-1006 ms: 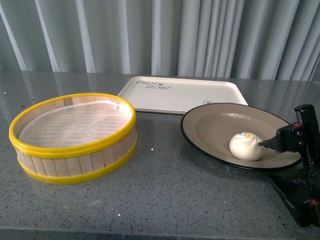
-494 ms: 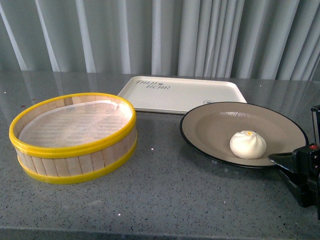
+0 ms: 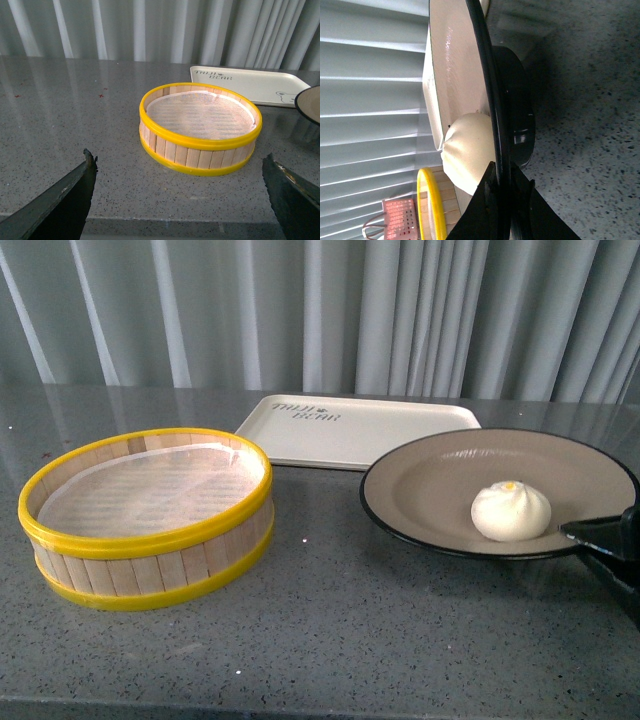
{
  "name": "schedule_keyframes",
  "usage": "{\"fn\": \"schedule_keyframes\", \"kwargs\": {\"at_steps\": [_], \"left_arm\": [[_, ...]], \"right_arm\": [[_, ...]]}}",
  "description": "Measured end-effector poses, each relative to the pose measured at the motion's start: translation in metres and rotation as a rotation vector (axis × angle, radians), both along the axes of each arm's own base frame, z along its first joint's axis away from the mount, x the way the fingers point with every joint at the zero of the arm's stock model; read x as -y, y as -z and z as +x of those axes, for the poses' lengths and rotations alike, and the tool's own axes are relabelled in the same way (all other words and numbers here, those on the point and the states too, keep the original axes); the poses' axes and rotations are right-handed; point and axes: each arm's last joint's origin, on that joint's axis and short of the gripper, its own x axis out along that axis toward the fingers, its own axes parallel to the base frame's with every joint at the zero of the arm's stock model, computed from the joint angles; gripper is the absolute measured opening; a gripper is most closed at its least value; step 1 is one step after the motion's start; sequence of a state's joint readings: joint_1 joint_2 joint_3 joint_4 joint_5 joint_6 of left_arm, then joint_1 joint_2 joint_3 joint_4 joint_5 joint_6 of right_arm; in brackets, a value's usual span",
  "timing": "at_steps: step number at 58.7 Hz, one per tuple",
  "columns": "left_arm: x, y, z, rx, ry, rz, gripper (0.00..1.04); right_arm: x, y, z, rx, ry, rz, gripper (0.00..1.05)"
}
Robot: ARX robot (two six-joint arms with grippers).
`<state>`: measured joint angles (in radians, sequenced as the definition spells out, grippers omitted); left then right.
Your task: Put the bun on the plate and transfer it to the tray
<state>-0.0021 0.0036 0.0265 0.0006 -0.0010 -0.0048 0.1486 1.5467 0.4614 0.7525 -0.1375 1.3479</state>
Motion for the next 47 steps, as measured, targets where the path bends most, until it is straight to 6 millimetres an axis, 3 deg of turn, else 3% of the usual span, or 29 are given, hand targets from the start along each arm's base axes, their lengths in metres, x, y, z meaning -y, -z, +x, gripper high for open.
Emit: {"fn": "schedule_keyframes", "kwargs": {"at_steps": [8,19,30,47], "left_arm": [[0.000,0.000,0.000,0.000,0.000,0.000,0.98],[0.000,0.000,0.000,0.000,0.000,0.000,0.98],[0.000,0.000,0.000,0.000,0.000,0.000,0.98],[0.000,0.000,0.000,0.000,0.000,0.000,0.98]], "right_arm": [[0.007,-0.016,0.012,0.051,-0.005,0.001,0.03],[0.024,-0.030,0.043,0.101,0.021,-0.015,0.03],[0.032,-0.024,0.071,0.101,0.026,-0.023,0.03],[0.028,-0.023,0.107,0.128,0.005,0.048,0.03]]}}
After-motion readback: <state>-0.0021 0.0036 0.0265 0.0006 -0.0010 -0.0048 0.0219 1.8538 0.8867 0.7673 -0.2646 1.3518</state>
